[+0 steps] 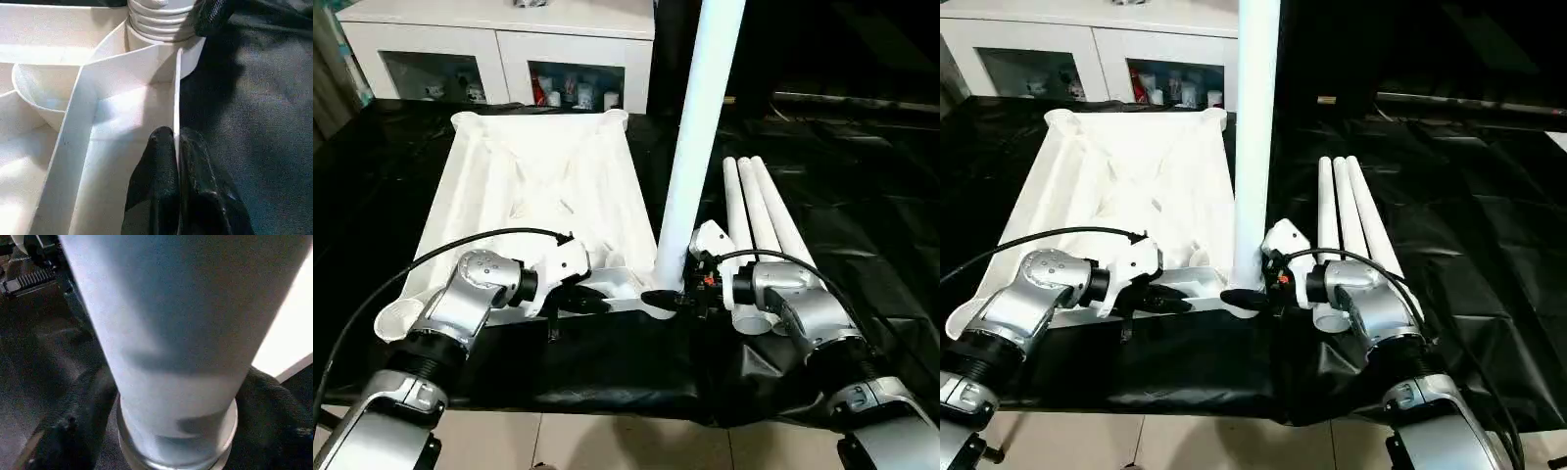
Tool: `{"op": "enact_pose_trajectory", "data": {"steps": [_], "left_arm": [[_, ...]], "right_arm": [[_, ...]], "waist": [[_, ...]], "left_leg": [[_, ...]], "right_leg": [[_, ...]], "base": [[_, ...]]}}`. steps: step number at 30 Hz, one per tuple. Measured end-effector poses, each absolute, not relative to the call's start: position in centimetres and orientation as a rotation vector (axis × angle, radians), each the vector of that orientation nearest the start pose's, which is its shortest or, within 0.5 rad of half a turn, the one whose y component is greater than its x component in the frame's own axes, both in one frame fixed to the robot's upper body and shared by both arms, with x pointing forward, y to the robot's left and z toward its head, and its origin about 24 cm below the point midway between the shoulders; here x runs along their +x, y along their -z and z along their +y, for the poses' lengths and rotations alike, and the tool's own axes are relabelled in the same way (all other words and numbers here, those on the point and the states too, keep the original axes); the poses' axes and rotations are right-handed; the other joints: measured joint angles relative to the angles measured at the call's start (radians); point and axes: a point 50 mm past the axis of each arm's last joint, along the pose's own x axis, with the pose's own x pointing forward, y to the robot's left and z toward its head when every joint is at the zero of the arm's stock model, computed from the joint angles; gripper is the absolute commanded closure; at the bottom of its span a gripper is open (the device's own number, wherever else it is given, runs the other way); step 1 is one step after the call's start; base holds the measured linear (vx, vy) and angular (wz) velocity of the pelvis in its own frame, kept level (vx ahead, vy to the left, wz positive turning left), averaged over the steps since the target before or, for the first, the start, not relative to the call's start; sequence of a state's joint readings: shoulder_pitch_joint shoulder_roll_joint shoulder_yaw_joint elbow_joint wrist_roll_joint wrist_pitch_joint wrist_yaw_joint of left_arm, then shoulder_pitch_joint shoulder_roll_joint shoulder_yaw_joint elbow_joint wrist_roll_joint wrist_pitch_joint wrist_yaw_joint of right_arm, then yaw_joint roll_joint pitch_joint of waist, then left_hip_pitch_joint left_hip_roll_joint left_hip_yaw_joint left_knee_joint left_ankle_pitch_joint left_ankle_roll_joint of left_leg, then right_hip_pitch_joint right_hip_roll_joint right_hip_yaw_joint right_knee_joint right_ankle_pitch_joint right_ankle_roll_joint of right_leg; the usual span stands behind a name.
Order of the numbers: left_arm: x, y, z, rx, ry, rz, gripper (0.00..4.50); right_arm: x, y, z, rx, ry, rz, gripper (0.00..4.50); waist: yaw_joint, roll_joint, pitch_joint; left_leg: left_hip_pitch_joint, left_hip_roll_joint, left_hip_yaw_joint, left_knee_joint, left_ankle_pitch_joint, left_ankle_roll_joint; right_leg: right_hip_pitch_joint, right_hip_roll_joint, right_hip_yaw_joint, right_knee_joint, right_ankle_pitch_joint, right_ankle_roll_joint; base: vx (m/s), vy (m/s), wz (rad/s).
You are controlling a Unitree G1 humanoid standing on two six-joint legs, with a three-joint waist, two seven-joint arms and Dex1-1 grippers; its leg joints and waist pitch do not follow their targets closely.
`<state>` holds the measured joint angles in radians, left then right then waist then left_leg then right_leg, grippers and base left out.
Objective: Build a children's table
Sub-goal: Rotate leg to tighten
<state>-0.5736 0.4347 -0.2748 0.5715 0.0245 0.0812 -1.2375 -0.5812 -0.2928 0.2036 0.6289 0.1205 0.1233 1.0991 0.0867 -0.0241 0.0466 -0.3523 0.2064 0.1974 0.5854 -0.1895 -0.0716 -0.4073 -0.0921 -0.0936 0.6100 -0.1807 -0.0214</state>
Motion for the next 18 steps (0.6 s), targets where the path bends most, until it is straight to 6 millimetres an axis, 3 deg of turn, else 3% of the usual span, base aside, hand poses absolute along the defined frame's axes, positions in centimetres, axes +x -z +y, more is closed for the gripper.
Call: {"op": "enact_pose_trajectory", "data": {"steps": [7, 18], "left_arm": [[31.34, -5.42, 15.46, 0.444, 1.319, 0.470, 4.50], [31.47, -5.28, 15.13, 0.439, 1.304, 0.464, 4.50]], "right_arm": [[32.12, -5.00, -12.39, -0.160, -1.215, 0.349, 1.70], [32.12, -4.75, -12.30, -0.145, -1.185, 0.342, 1.78]], "waist": [[0.000, 0.000, 0.000], [0.000, 0.000, 0.000]], "left_leg": [[0.000, 0.000, 0.000, 0.000, 0.000, 0.000], [0.002, 0.000, 0.000, 0.000, 0.000, 0.000]], "right_leg": [[0.000, 0.000, 0.000, 0.000, 0.000, 0.000], [0.001, 0.000, 0.000, 0.000, 0.000, 0.000]], "base": [[0.000, 0.000, 0.00], [0.000, 0.000, 0.00]]}}
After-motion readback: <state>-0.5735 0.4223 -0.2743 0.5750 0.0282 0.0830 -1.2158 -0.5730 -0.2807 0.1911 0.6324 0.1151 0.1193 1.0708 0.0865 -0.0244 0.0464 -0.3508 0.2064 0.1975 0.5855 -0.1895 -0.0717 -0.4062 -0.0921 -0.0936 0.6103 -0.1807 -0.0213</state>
